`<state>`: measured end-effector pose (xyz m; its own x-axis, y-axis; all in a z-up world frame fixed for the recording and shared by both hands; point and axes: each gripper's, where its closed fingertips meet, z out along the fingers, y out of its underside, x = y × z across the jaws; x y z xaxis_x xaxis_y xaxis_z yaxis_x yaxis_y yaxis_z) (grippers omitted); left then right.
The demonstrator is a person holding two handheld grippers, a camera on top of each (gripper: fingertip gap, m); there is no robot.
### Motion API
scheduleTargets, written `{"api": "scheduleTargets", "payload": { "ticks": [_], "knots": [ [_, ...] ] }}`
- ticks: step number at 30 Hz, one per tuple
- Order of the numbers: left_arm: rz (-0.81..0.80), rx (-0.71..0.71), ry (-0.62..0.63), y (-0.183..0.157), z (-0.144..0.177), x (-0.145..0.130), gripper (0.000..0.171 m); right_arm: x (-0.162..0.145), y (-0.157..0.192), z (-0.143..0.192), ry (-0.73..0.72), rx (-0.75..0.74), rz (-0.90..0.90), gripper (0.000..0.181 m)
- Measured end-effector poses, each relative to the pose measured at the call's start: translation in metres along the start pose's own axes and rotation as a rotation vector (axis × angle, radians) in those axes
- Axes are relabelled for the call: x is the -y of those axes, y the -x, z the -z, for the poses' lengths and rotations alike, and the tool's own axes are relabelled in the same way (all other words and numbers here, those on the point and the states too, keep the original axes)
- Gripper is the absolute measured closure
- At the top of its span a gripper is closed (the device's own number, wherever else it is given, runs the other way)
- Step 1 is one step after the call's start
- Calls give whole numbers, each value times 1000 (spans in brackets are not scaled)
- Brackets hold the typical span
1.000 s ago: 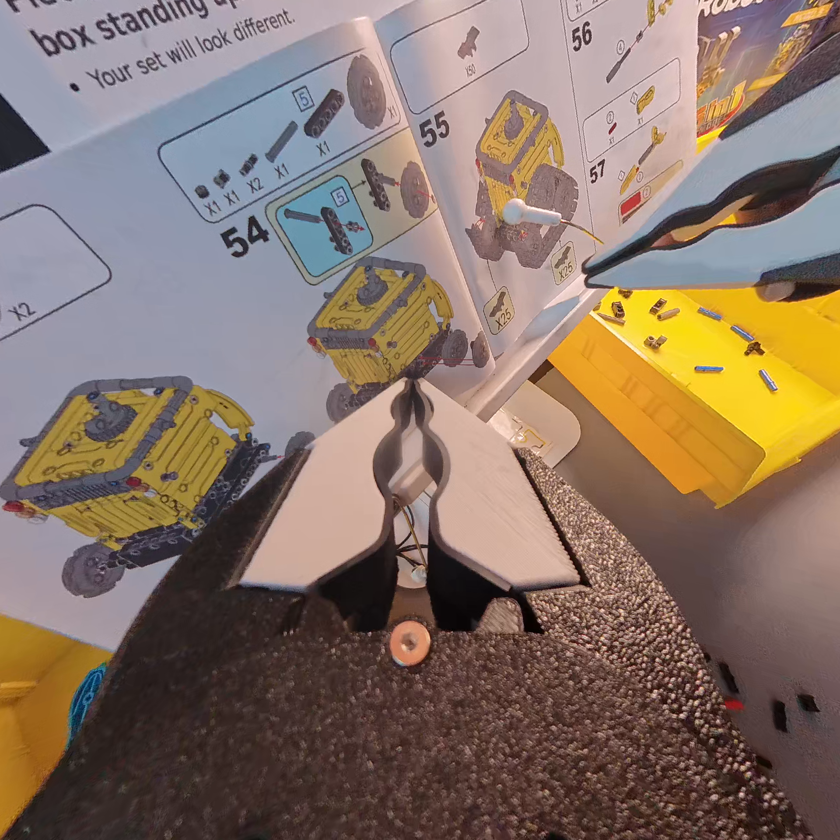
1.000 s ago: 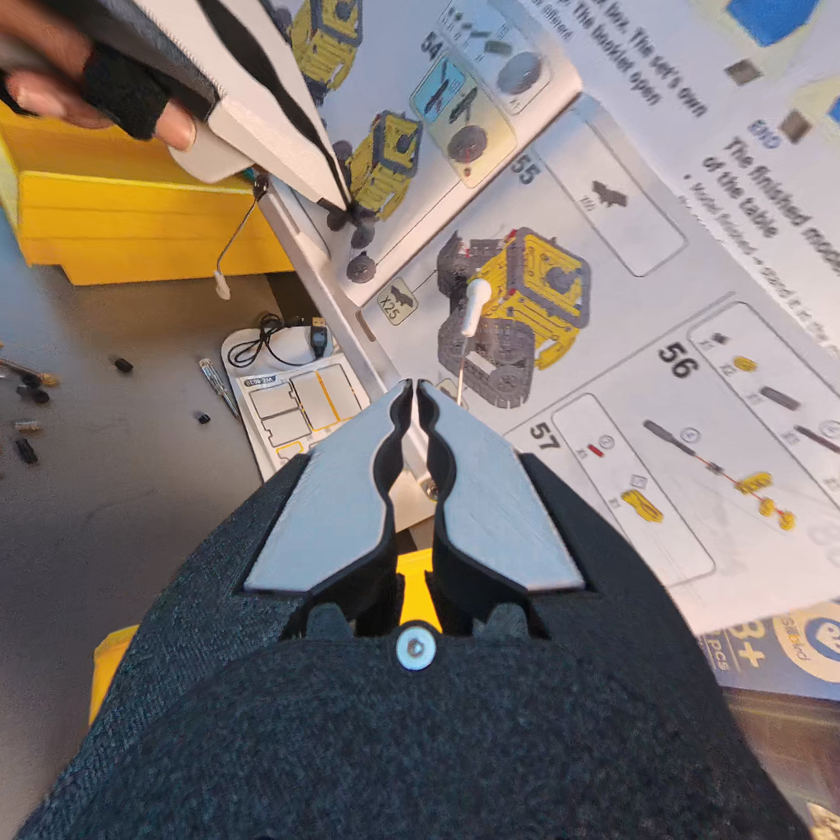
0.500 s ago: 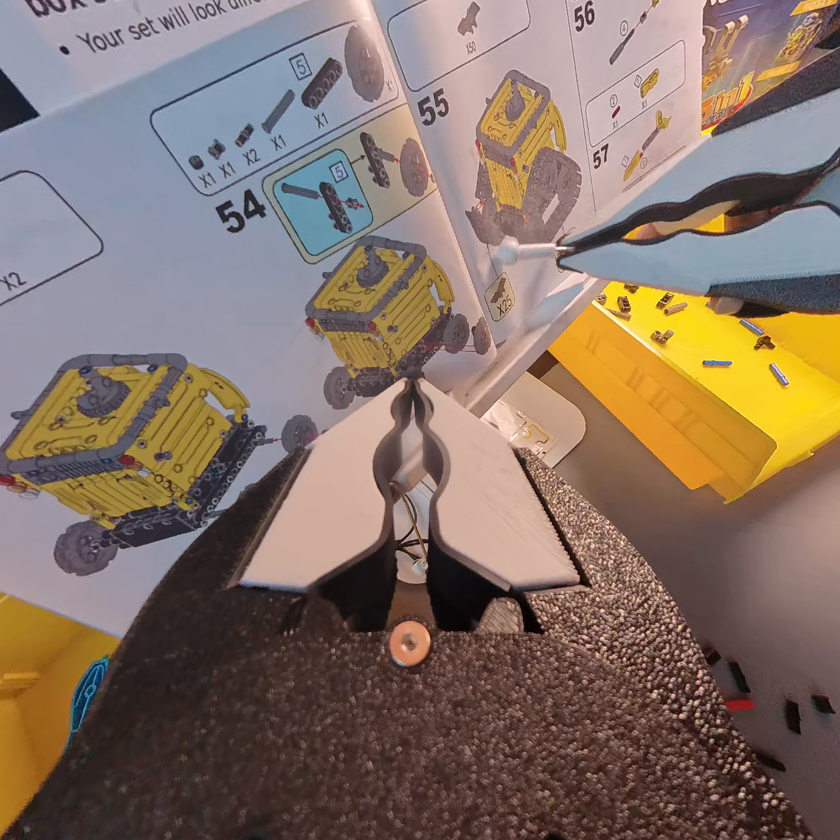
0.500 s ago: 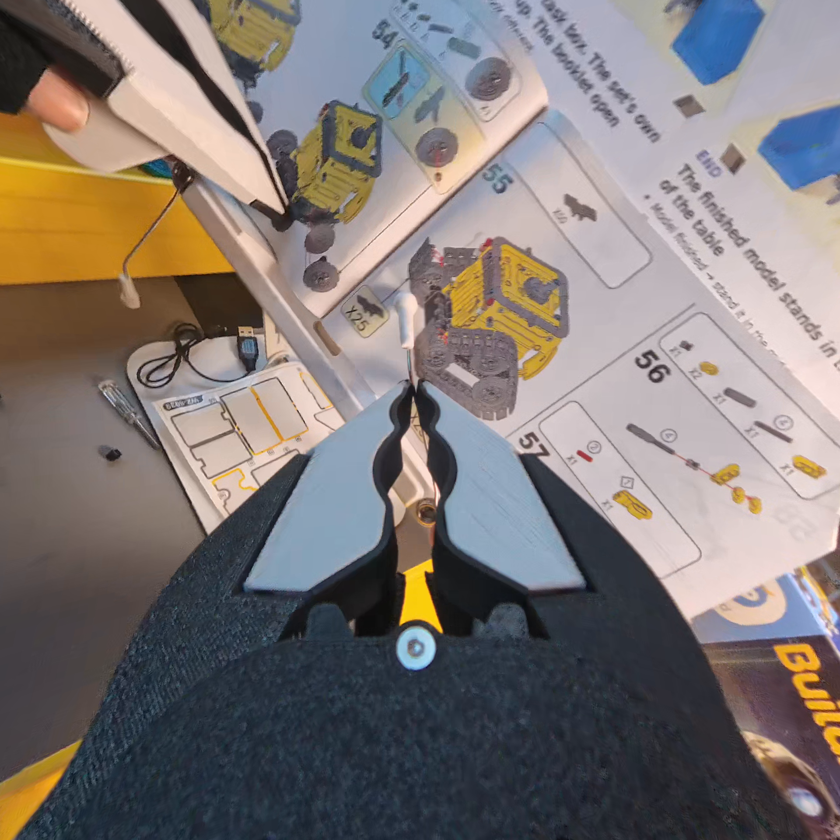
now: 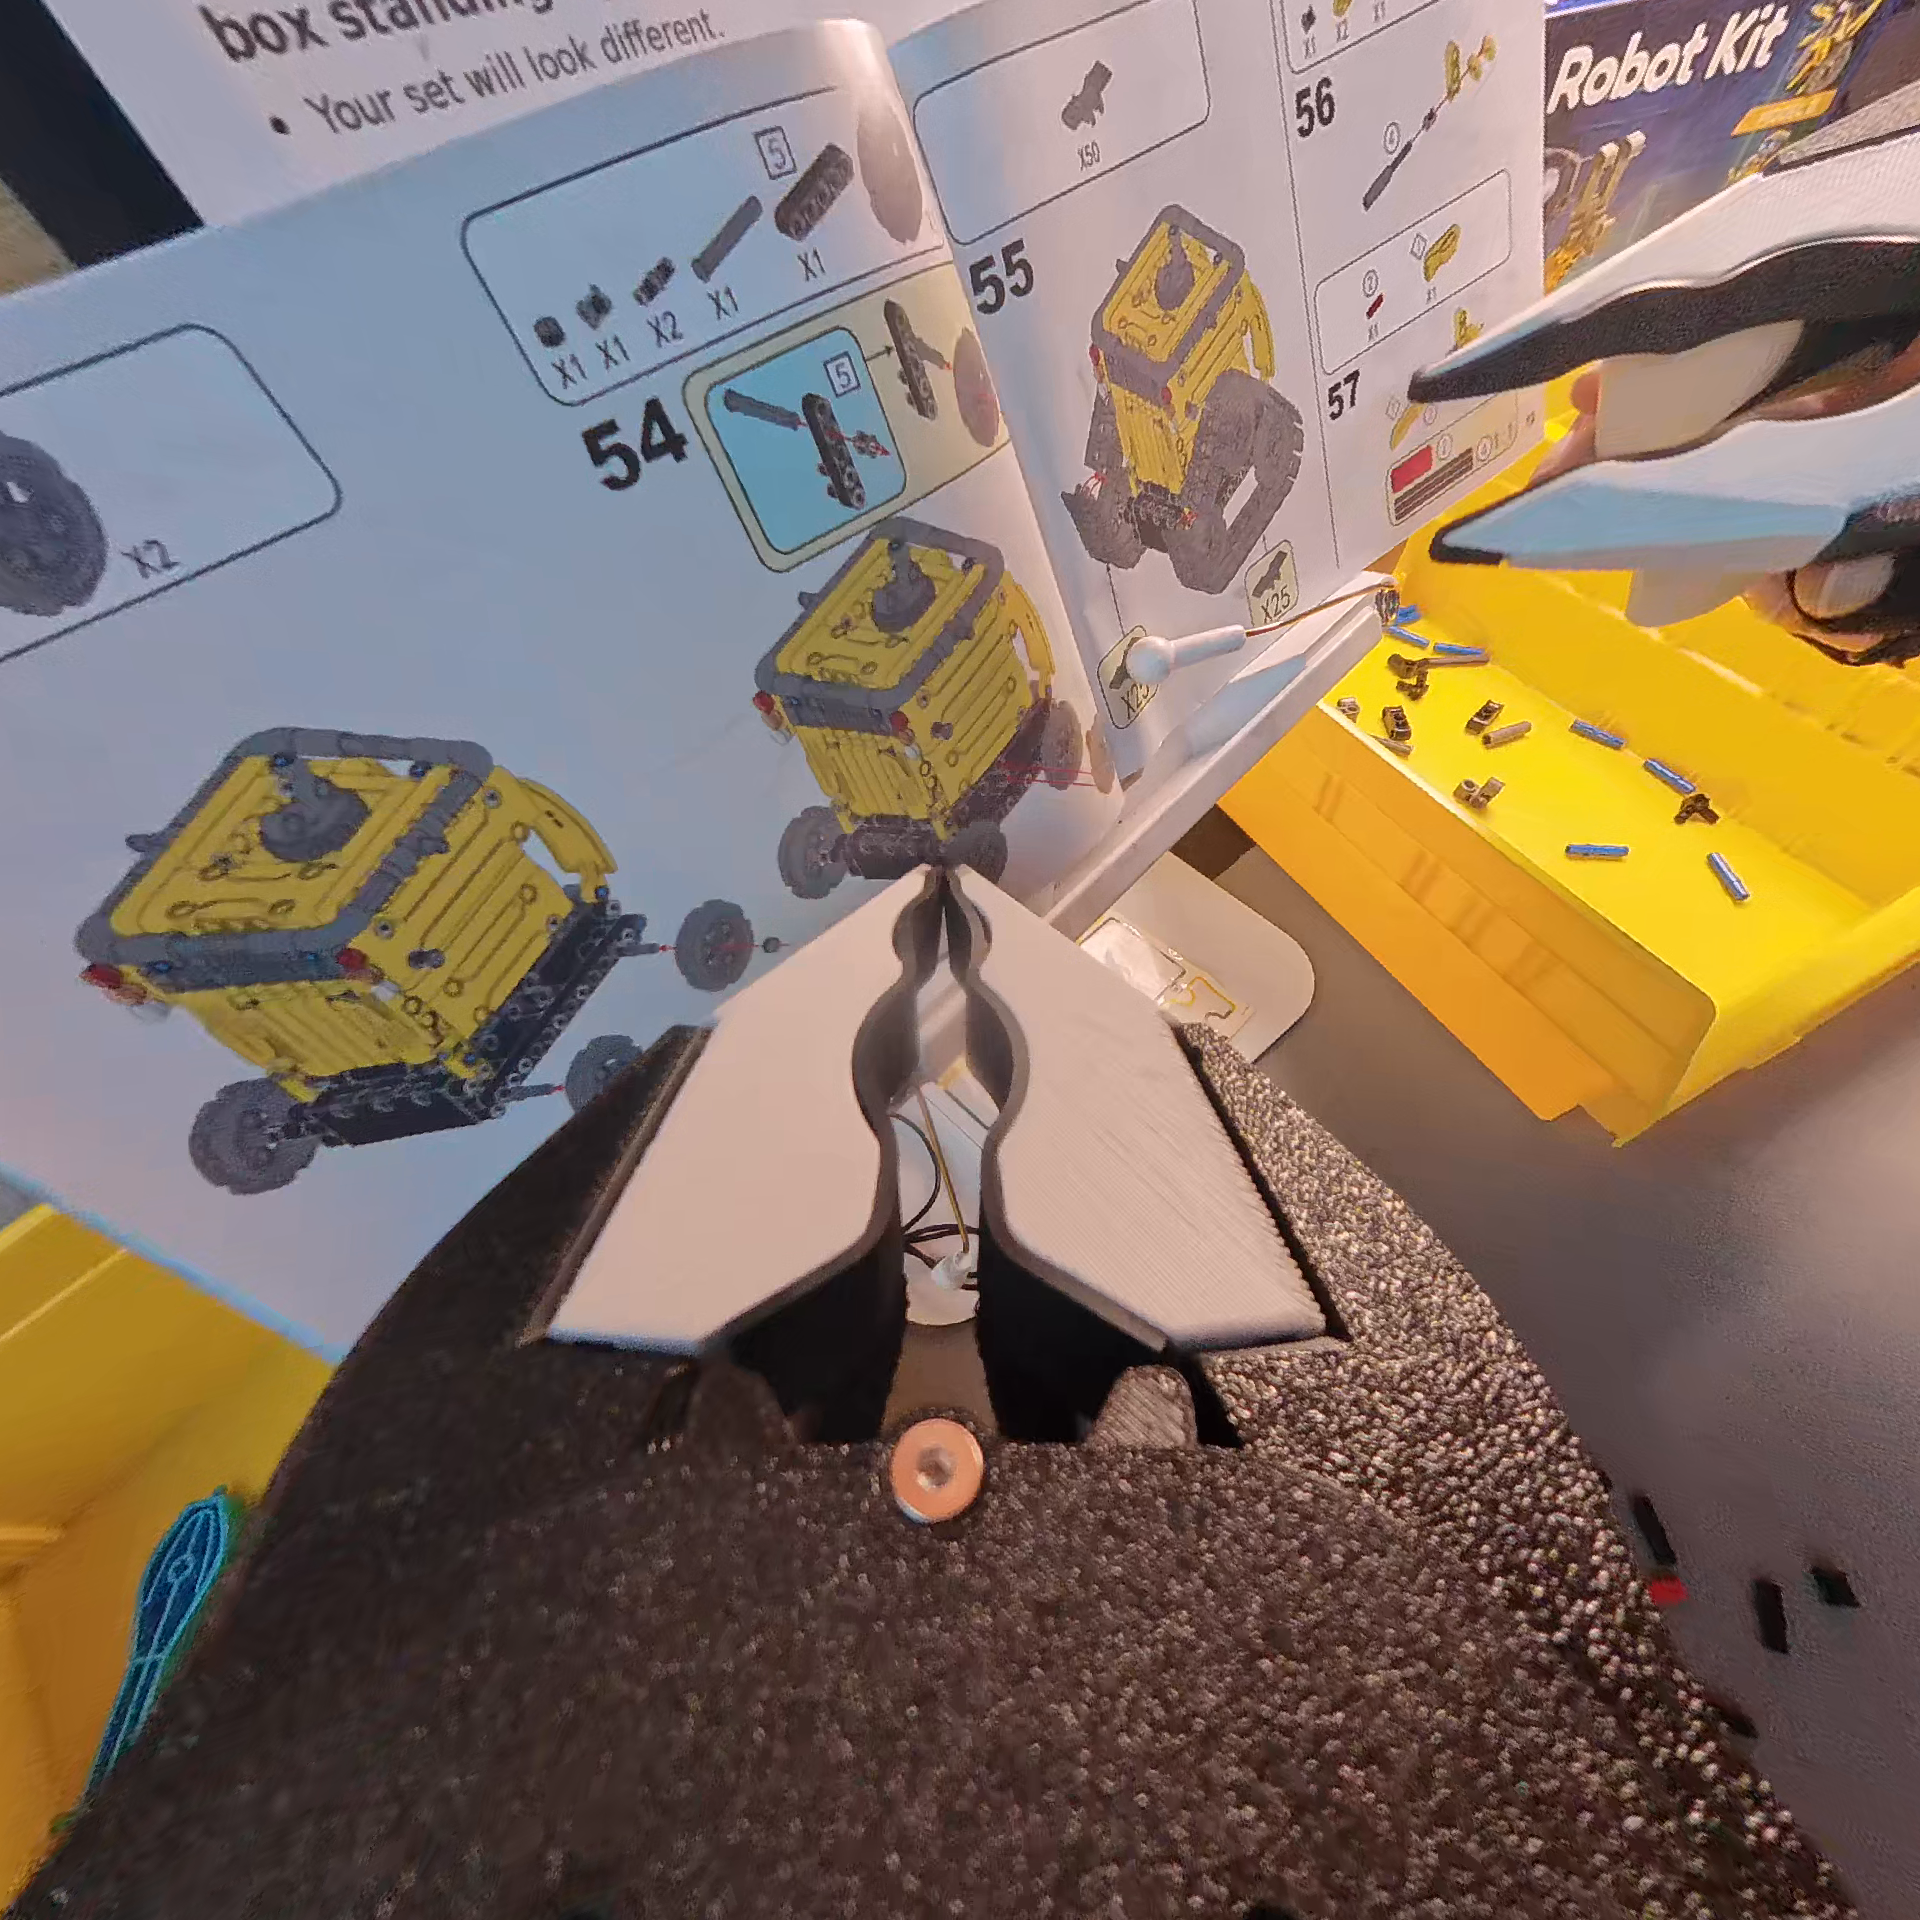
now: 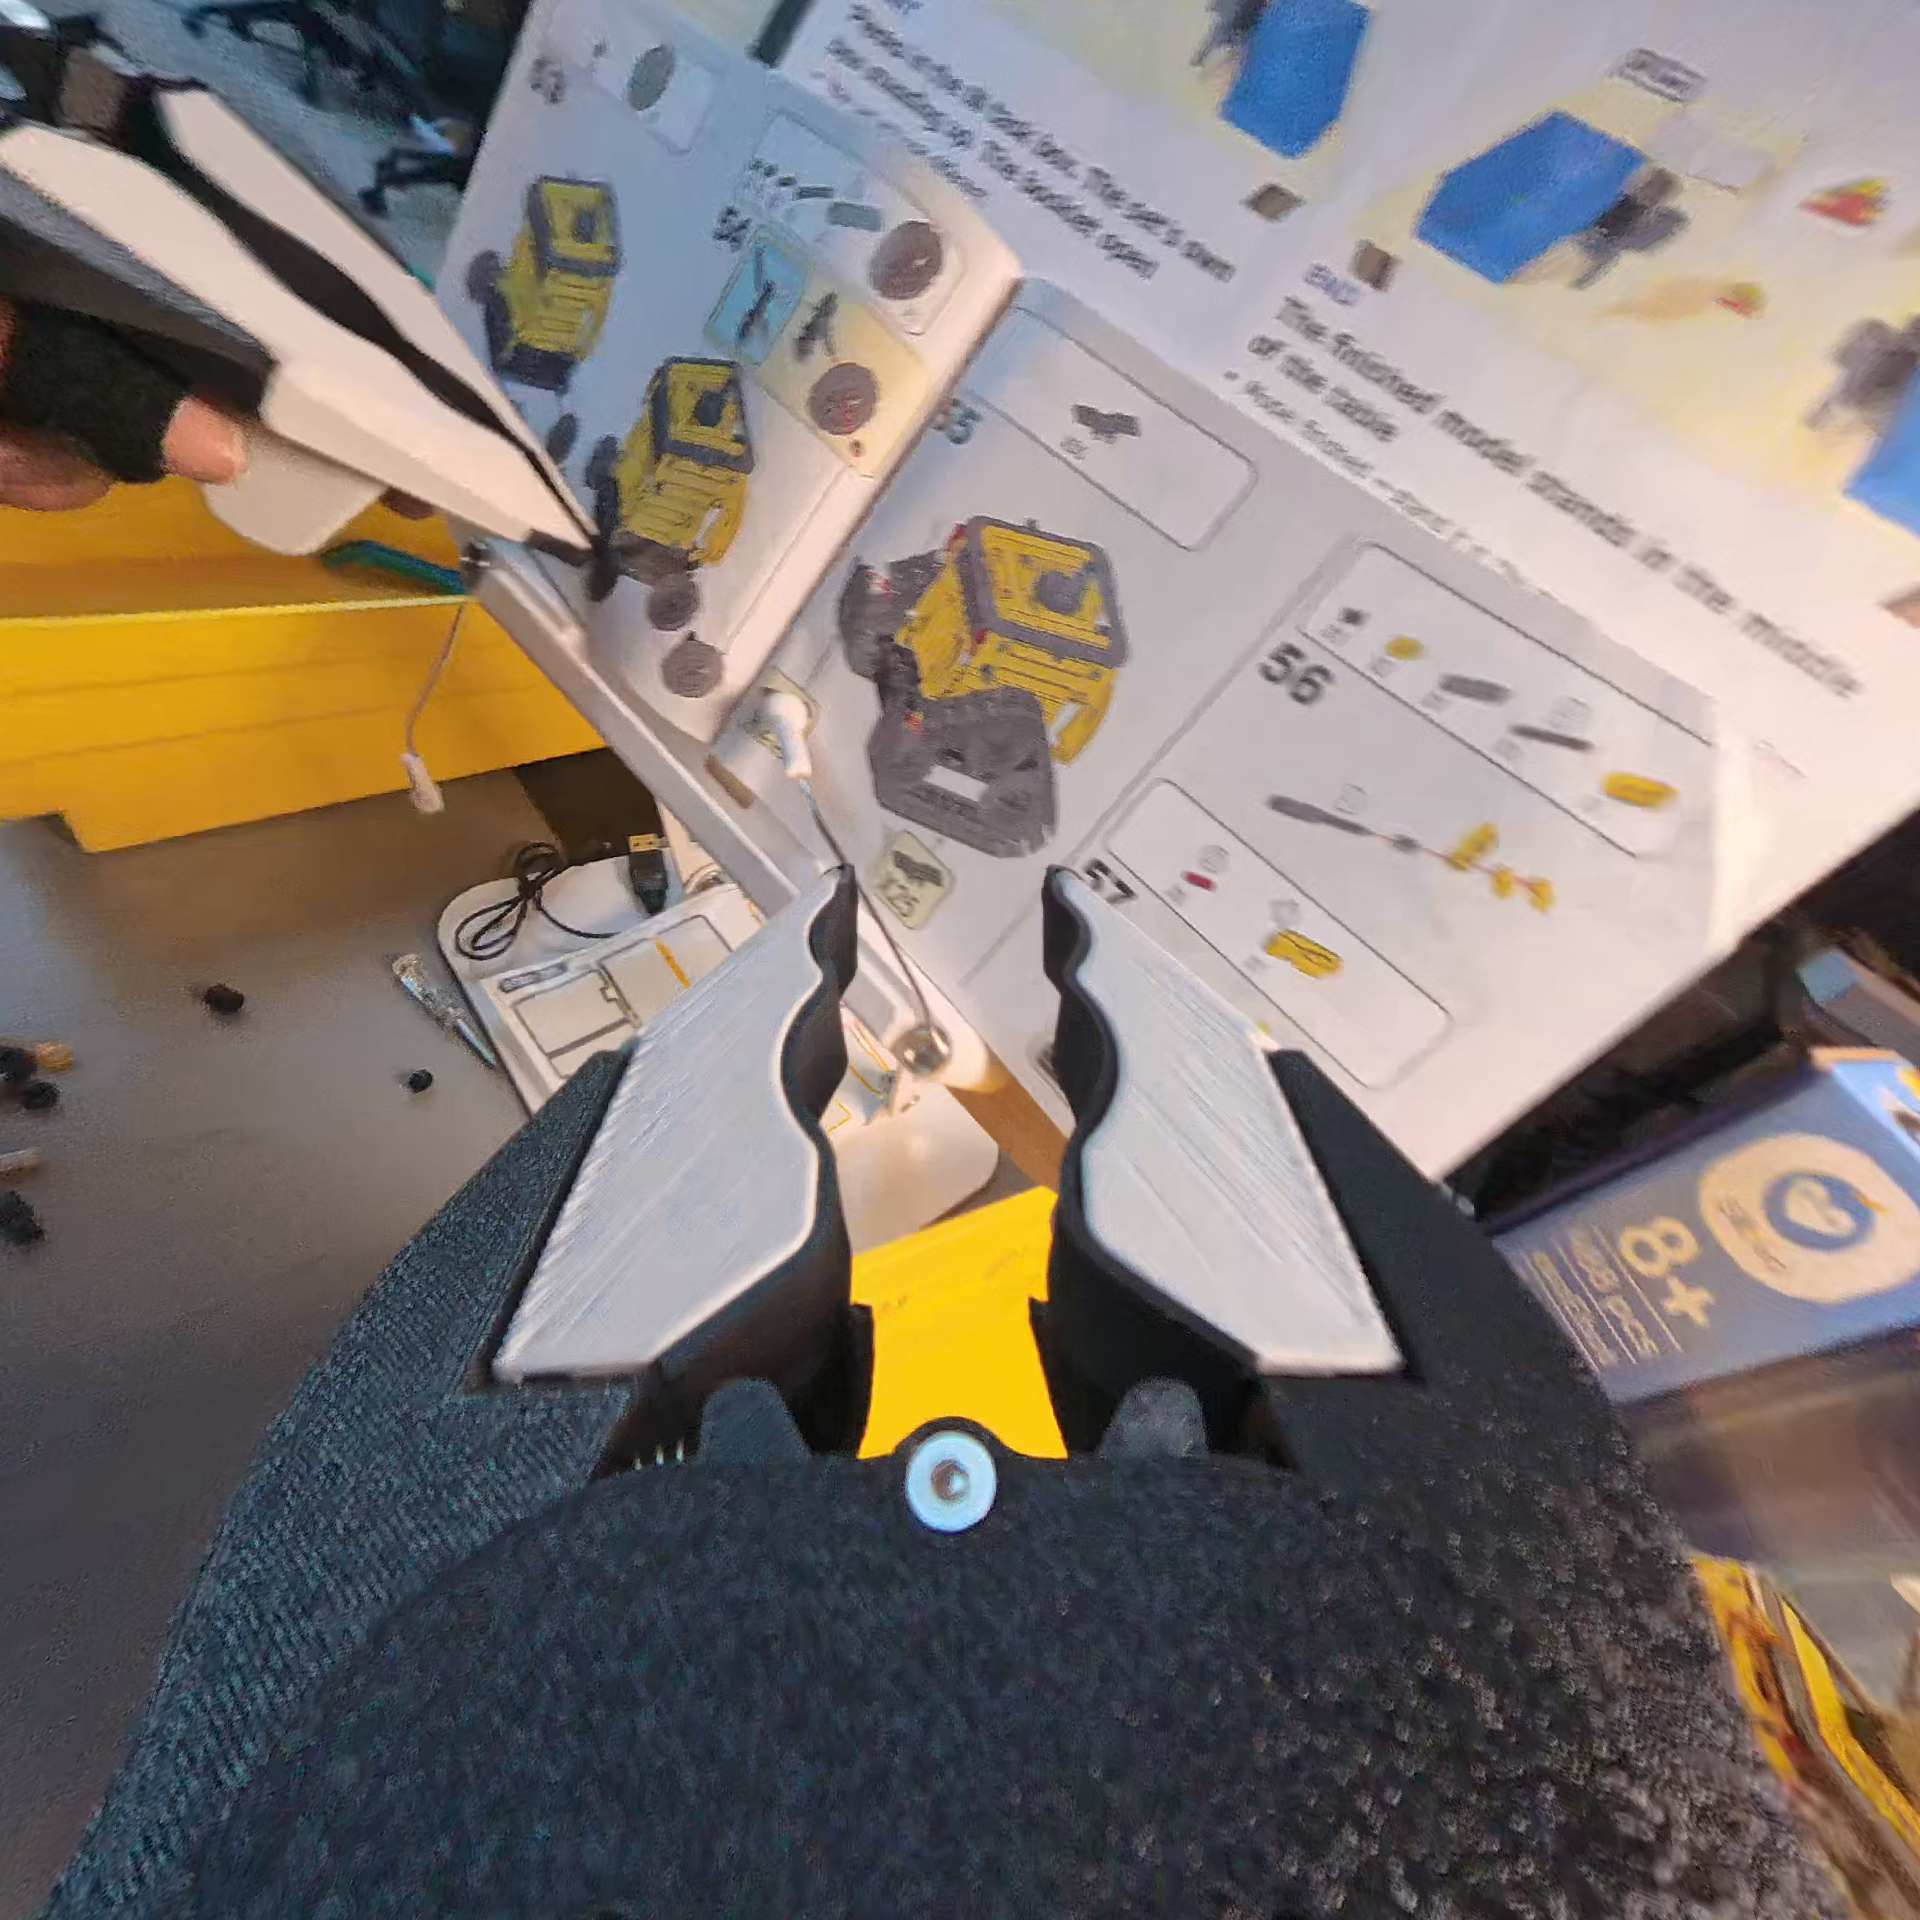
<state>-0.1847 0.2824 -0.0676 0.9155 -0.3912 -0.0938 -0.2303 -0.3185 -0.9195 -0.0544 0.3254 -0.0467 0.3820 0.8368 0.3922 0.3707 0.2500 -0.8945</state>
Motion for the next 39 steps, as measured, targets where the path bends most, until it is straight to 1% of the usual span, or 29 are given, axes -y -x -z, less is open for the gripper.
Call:
{"api": "scheduleTargets", "payload": {
  "ticks": [3,6,7,10,13,17,19,21,23,25,27,30,32,34,35,37,38,39],
  "knots": [
    [3,33,-28,6,7,2,171,-20,-31,15,52,-128,-8,147],
    [38,63,-43,17,11,0,171,-45,-47,18,161,-216,39,147],
    [55,68,-42,21,11,-2,171,-49,-49,17,167,-226,45,148],
    [92,70,-37,27,13,-8,171,-49,-50,15,155,-242,36,149],
    [91,81,-17,30,16,-15,171,-49,-50,16,166,-248,43,149],
    [85,88,-2,30,22,-19,171,-51,-47,20,195,-235,49,144],
    [84,89,-12,28,28,-18,170,-52,-46,25,207,-223,43,140],
    [77,89,-37,24,36,-14,169,-46,-44,34,198,-212,39,139],
    [62,91,-97,18,49,-7,167,-34,-40,49,176,-200,35,138],
    [48,101,-167,10,65,-1,164,-20,-32,72,144,-183,22,138],
    [44,99,-238,-2,83,1,161,-7,-20,101,119,-155,7,138],
    [51,61,-285,-28,107,-10,154,8,0,158,94,-132,2,139],
    [49,21,-296,-50,122,-24,152,10,11,201,101,-145,13,138],
    [44,-29,-278,-75,136,-40,147,1,21,247,144,-133,-1,135],
    [36,-52,-270,-87,142,-48,147,-10,29,269,193,-97,-47,131],
    [6,-109,-227,-113,152,-66,145,-43,42,314,336,-19,-171,116],
    [-12,-135,-198,-125,156,-75,144,-59,45,337,405,-15,-203,111],
    [-29,-159,-174,-137,161,-83,144,-73,44,358,454,-42,-200,112]
  ]
}}
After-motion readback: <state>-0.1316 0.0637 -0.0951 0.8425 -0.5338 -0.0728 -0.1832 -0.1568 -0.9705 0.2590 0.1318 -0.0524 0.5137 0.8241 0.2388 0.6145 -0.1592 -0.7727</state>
